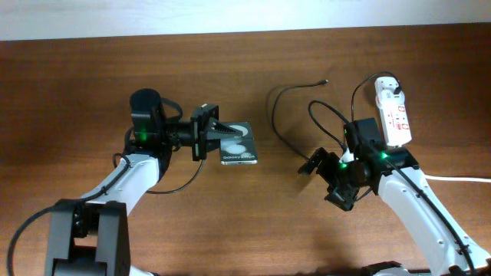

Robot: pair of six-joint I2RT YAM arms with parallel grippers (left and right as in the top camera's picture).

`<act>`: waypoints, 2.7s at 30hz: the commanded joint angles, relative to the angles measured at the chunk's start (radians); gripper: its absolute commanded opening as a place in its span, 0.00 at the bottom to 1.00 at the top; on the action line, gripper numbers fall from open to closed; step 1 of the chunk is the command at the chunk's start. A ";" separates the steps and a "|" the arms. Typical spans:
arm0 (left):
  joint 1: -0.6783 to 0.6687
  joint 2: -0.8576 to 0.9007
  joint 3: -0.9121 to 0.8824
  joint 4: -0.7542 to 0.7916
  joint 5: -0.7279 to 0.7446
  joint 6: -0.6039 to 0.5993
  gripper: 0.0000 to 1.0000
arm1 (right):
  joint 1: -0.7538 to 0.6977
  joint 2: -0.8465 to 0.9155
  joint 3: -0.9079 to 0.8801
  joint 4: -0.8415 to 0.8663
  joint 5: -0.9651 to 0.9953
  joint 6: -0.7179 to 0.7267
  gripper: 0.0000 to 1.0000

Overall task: Plug charger to phone and switch on socket
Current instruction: 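Move the right gripper to the cable end and grasp the USB-C plug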

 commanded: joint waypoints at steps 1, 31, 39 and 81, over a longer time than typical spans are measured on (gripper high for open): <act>0.005 -0.006 0.020 0.002 0.023 -0.009 0.00 | -0.005 -0.010 0.003 -0.005 0.031 0.000 0.99; 0.005 -0.006 0.019 0.002 0.022 -0.010 0.00 | -0.005 -0.010 0.004 0.545 -0.063 0.121 0.18; 0.005 -0.006 0.020 0.002 0.018 -0.010 0.00 | -0.005 -0.010 0.004 0.608 0.020 0.157 0.61; 0.005 -0.006 0.019 0.003 -0.001 -0.009 0.00 | -0.005 1.034 1.039 0.217 0.368 0.085 0.78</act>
